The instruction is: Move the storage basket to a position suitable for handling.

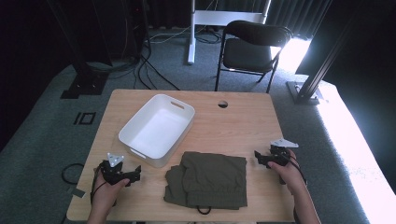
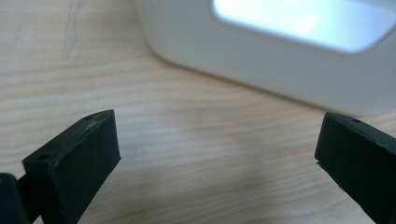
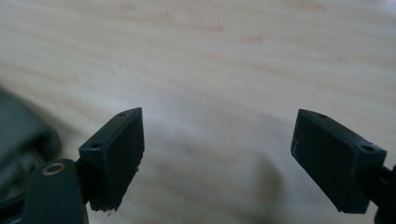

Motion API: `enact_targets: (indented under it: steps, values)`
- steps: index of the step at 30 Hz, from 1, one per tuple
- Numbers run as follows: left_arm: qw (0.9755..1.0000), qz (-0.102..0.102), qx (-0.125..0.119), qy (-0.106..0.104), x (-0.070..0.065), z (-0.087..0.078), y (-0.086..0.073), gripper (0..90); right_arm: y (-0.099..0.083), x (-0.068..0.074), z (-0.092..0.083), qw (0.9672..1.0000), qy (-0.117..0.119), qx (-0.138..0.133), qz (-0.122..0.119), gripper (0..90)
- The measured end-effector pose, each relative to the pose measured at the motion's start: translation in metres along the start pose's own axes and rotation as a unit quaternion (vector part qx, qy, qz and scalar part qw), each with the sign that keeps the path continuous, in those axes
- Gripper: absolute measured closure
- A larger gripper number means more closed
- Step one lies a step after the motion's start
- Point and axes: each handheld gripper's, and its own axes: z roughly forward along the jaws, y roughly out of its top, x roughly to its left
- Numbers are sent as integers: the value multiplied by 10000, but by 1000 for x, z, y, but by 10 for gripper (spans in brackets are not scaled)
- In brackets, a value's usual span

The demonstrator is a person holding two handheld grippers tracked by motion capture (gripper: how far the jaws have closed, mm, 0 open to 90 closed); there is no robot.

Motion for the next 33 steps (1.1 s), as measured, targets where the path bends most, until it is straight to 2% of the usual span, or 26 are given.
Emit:
enact_targets:
  steps: [4,9,10,11,13,16,18,22,23,28,33]
  values:
    - [10000,47,-78,-17,-4,-2,7,11,16,5,6,9999,42,-72,-112,187]
    - [9995,57,-251,-166,-11,-11,15,11,39,19,12,9991,218,-188,-319,194]
    - [9995,57,-251,-166,-11,-11,15,11,39,19,12,9991,218,-188,-319,194]
    - [9989,30,-369,-279,-15,-17,19,11,49,26,15,9985,318,-272,-363,195]
    - [9983,35,-435,-378,-19,-23,23,11,57,33,18,9980,366,-289,-437,195]
    - [9978,77,-500,-421,-22,-27,27,11,65,40,21,9971,443,-330,-519,197]
    - [9972,125,-596,-437,-26,-31,32,11,76,50,25,9959,523,-375,-641,197]
    - [9964,98,-654,-523,-30,-34,37,11,90,61,28,9942,623,-461,-741,198]
    - [9960,115,-670,-585,-33,-34,39,11,99,68,31,9932,662,-520,-801,215]
    - [9953,31,-730,-642,-39,-31,44,11,123,87,40,9901,774,-639,-987,228]
    - [9956,27,-687,-640,-43,-26,46,11,150,110,54,9836,1027,-805,-1243,246]
